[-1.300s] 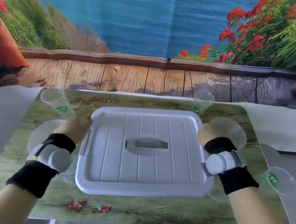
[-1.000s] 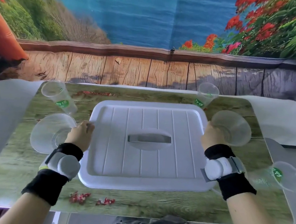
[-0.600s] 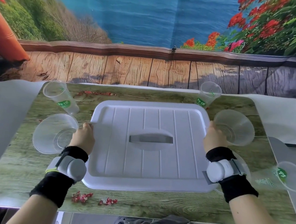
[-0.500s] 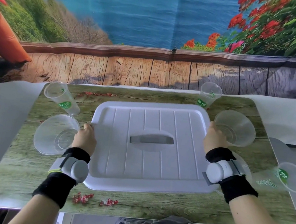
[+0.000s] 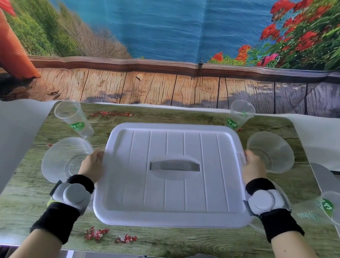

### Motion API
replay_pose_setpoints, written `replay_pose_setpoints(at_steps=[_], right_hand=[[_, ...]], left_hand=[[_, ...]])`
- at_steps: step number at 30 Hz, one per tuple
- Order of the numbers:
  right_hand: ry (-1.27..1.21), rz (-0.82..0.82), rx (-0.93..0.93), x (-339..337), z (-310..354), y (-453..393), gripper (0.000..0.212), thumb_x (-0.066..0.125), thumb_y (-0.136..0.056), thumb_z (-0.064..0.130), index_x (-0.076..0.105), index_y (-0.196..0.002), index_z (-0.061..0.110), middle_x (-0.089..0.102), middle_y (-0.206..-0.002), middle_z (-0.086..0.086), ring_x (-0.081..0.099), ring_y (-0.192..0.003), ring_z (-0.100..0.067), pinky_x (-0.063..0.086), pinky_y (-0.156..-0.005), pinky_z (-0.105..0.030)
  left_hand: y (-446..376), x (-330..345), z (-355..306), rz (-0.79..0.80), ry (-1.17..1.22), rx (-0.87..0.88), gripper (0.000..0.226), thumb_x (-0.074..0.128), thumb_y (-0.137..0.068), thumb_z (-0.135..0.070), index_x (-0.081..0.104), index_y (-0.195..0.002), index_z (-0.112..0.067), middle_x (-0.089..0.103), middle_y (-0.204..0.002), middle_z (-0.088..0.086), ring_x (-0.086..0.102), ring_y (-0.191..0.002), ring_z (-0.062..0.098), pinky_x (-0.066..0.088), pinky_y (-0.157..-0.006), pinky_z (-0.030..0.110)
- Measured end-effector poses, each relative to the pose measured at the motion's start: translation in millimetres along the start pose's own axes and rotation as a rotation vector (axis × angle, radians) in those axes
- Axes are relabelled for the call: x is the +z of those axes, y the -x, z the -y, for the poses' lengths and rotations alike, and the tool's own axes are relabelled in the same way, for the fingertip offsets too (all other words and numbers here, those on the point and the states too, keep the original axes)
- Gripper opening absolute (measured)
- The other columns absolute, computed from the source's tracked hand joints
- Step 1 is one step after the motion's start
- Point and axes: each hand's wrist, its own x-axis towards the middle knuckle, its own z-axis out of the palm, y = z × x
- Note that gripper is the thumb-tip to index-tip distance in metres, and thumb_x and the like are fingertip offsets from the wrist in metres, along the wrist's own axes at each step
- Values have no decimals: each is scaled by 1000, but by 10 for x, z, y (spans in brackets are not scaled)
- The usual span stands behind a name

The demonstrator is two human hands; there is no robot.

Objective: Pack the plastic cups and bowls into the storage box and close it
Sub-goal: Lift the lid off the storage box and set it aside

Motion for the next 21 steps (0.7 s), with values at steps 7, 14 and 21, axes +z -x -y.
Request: replay_pose_setpoints(at_steps=[7,14,21], right_hand=[[63,-6,39,-110,40,75,30,33,-98,17,58,-92,2,58,-101,-25,51,-82,-31,39,-71,-34],[221,147,65,-57,231,154,48,28,-99,38,47,-78,0,42,-61,-7,48,-74,-27,32,-59,-29],[245,117,34,-262,383,174,61,26,-99,41,37,-50,7,40,-54,-8,45,-60,-26,33,-67,-32]], left_hand=[[69,-60,-50,-144,-6,45,36,35,-94,-14,61,-113,1,62,-114,28,54,-108,42,40,-84,38],[135,-49,-269,-41,-264,26,37,27,-94,-17,57,-97,6,58,-93,28,44,-80,32,30,-69,33],[130,-221,-365,-92,-284,30,57,33,-93,-37,59,-68,7,57,-79,26,47,-75,33,39,-73,36]])
